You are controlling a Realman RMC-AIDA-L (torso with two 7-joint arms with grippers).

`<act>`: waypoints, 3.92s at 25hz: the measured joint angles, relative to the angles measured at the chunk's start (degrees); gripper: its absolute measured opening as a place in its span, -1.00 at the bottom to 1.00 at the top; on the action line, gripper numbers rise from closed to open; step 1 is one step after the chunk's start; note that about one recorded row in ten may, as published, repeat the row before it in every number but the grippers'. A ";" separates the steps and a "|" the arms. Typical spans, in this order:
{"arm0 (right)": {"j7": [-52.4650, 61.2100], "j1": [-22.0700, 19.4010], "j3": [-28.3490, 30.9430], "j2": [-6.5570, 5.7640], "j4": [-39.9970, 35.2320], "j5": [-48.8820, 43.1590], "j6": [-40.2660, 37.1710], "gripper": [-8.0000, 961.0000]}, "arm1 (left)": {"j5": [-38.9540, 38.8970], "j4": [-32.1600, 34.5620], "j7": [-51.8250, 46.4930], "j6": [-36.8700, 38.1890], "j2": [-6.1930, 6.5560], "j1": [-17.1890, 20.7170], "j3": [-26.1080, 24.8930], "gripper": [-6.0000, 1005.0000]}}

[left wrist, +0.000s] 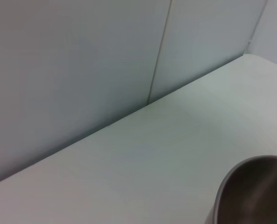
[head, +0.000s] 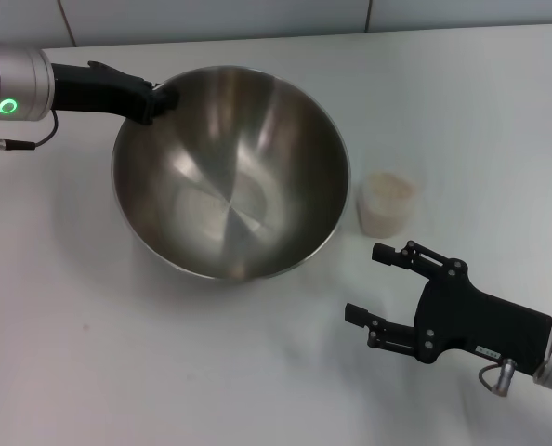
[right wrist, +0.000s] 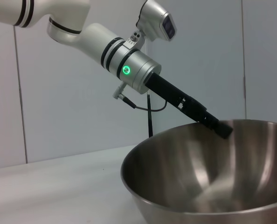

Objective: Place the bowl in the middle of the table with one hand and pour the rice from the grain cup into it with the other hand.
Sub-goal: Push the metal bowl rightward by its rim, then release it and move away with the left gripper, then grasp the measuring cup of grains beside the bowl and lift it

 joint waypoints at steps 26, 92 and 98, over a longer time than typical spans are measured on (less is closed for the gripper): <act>0.00 0.11 0.00 0.00 0.18 0.00 0.00 0.71 | -0.04 -6.02 1.64 -7.33 0.05 0.52 -0.01 -0.74; 0.00 0.43 0.03 0.04 0.28 0.18 1.59 0.71 | -45.08 -27.32 72.39 32.95 0.64 35.77 -5.82 0.69; 0.00 0.09 0.53 0.08 0.35 0.18 1.63 0.71 | -40.92 -27.47 78.04 28.16 0.54 35.79 -5.81 0.69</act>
